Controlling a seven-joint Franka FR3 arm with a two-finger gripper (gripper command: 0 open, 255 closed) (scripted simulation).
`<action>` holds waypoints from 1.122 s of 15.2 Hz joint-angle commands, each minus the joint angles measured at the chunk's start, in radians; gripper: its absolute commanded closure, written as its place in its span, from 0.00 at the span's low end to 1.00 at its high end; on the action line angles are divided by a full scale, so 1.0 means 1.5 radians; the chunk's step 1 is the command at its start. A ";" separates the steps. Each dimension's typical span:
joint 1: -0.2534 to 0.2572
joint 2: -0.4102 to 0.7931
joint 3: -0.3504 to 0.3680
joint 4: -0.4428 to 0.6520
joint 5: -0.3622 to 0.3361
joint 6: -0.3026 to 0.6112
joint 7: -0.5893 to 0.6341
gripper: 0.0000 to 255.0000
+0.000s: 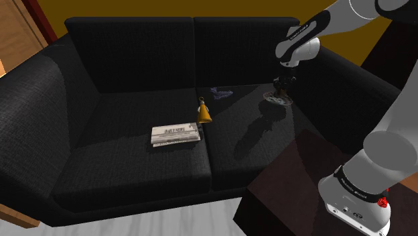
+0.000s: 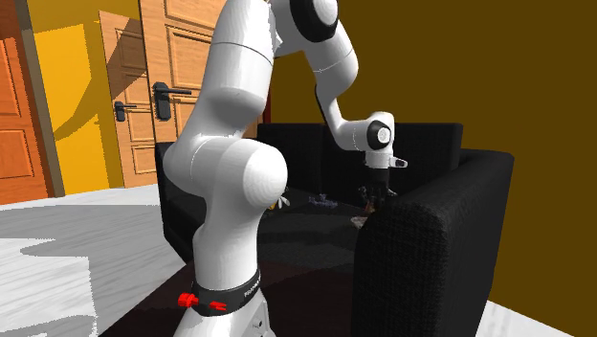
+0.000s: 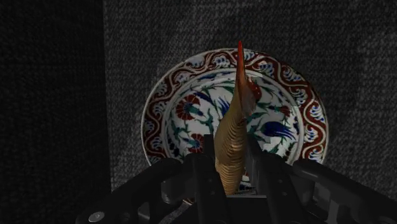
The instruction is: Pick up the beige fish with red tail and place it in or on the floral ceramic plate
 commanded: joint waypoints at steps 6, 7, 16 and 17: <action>-0.003 0.034 0.004 -0.001 0.008 0.035 -0.005 1.00; -0.003 0.034 0.004 -0.001 0.008 0.035 -0.005 1.00; -0.003 0.034 0.003 -0.001 0.008 0.035 -0.005 0.00; -0.003 0.034 0.004 -0.001 0.008 0.035 -0.005 0.00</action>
